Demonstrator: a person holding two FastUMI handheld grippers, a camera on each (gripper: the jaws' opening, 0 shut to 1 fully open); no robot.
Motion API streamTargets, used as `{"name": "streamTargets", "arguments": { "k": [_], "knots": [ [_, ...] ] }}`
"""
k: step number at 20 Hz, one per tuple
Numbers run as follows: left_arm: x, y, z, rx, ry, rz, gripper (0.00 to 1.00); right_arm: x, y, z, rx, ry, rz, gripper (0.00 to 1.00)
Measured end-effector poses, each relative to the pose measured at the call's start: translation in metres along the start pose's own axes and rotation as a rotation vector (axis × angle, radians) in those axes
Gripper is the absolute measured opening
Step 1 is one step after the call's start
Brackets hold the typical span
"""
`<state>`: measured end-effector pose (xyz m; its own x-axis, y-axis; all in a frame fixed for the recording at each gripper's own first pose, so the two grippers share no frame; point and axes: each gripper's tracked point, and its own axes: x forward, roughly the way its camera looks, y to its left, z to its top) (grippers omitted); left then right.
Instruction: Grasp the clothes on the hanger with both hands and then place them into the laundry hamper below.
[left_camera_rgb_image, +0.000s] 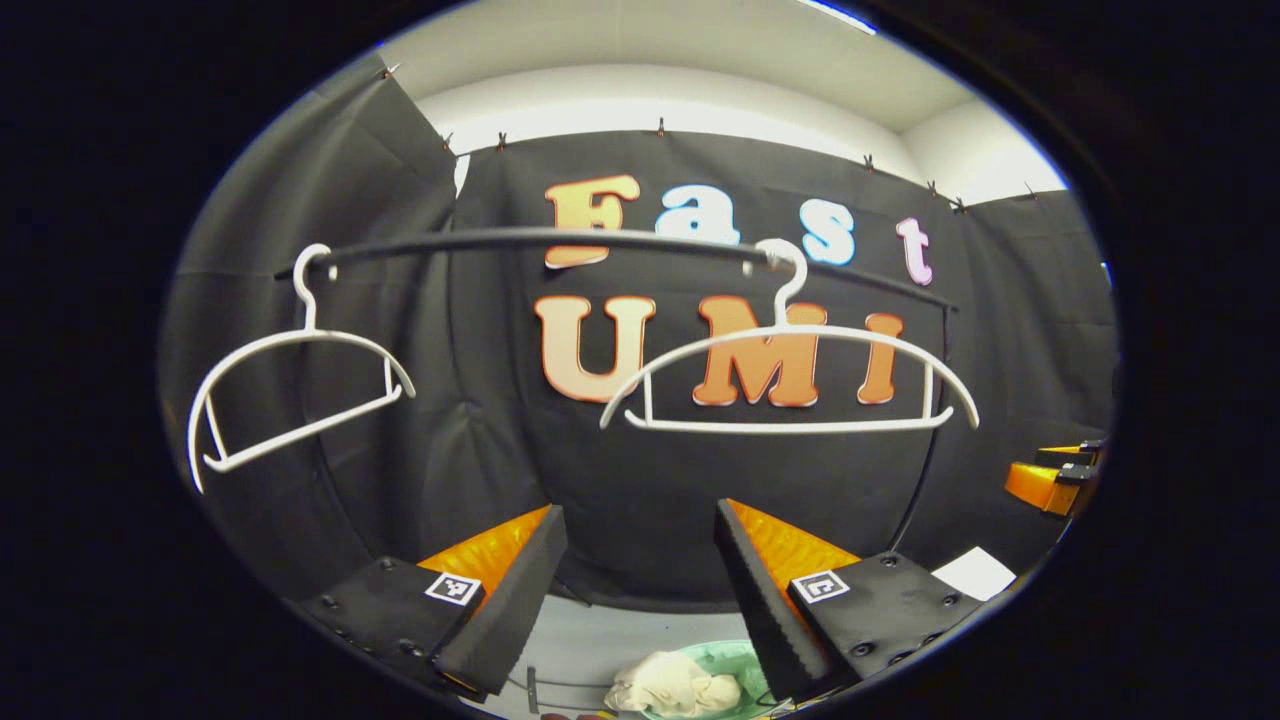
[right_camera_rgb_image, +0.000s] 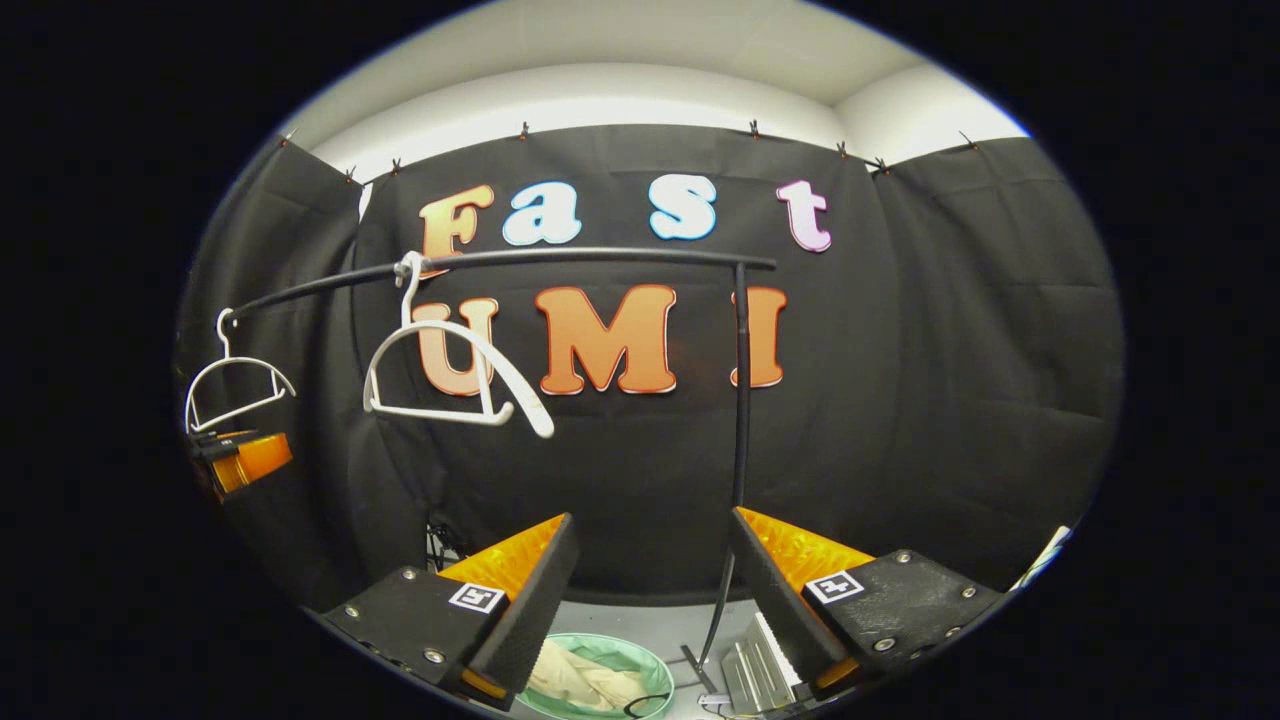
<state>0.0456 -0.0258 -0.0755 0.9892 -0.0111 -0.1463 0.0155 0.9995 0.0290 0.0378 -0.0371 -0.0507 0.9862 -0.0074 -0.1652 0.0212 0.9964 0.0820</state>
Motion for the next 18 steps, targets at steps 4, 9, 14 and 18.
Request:
{"name": "streamTargets", "arguments": {
  "k": [4,9,14,18],
  "knots": [
    [-0.014,0.013,0.045,0.0,-0.132,0.044,0.94,-0.012,0.0,0.022,0.013,-0.053,-0.01,0.94],
    [-0.023,0.028,0.066,-0.034,-0.206,0.084,0.94,-0.027,-0.002,0.028,-0.005,-0.089,-0.016,0.94],
    [-0.025,0.031,0.065,-0.032,-0.236,0.109,0.94,-0.031,0.0,0.014,0.002,-0.083,-0.003,0.94],
    [-0.018,0.028,0.064,-0.068,-0.233,0.112,0.94,-0.033,0.001,0.005,-0.044,-0.073,0.008,0.94]
  ]
}}
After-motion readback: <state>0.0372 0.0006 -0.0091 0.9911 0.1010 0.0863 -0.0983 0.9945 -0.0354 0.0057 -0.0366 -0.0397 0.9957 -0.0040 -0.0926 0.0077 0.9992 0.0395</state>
